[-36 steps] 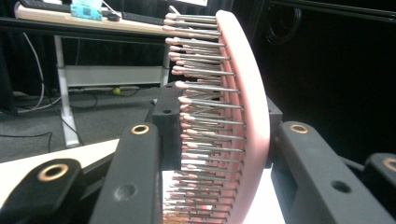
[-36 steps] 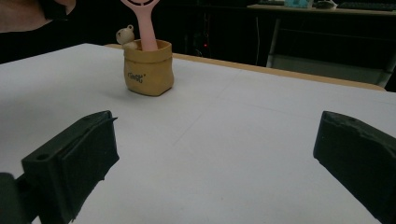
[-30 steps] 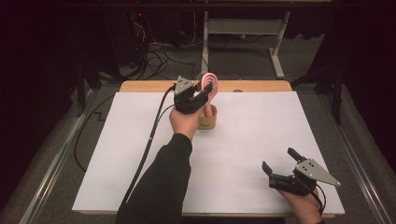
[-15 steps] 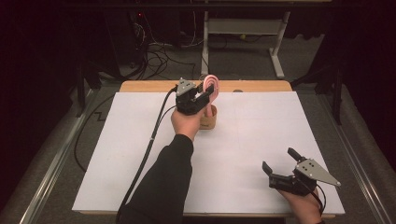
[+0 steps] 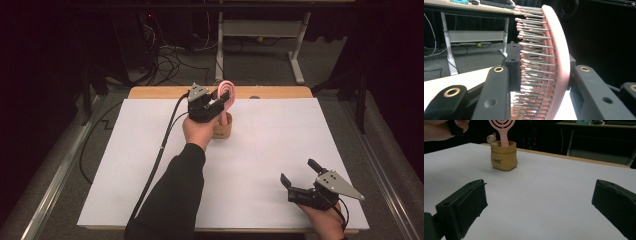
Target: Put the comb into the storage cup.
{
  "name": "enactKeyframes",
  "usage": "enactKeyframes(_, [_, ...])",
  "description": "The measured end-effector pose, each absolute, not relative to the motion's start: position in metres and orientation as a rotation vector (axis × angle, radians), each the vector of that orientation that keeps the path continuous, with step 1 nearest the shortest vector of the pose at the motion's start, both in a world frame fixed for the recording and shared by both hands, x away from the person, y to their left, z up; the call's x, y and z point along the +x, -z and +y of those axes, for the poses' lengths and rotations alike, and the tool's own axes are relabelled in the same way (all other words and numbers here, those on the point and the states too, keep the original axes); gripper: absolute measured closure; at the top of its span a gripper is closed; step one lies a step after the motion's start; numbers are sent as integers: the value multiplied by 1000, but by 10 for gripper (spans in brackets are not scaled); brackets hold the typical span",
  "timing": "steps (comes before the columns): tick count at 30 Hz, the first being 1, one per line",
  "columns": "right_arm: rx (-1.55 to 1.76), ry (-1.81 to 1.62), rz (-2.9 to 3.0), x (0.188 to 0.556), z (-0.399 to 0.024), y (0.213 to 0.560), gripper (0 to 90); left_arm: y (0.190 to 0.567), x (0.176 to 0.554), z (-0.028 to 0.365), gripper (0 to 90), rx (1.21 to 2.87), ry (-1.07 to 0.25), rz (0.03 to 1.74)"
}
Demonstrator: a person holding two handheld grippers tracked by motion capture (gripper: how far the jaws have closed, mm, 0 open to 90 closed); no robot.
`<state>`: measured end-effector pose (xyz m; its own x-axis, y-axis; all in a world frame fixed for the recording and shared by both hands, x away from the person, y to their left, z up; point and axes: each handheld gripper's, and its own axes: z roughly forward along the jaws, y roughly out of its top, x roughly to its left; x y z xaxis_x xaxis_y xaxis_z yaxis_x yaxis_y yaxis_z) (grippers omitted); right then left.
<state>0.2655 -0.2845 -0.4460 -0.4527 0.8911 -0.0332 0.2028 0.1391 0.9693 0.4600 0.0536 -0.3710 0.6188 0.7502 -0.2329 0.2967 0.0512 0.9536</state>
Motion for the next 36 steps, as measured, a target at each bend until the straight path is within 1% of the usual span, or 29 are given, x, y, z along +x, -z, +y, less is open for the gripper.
enactKeyframes(19, [1053,-1353,1767,264,-285,445,0,368,464,66,615,1567,-457,937])
enactKeyframes(25, [1057,-1351,1767,264,-285,445,0,367,465,70,603,1581,-497,947])
enactKeyframes(36, [1053,-1352,1766,264,-285,444,0,366,467,75,584,1596,-530,960])
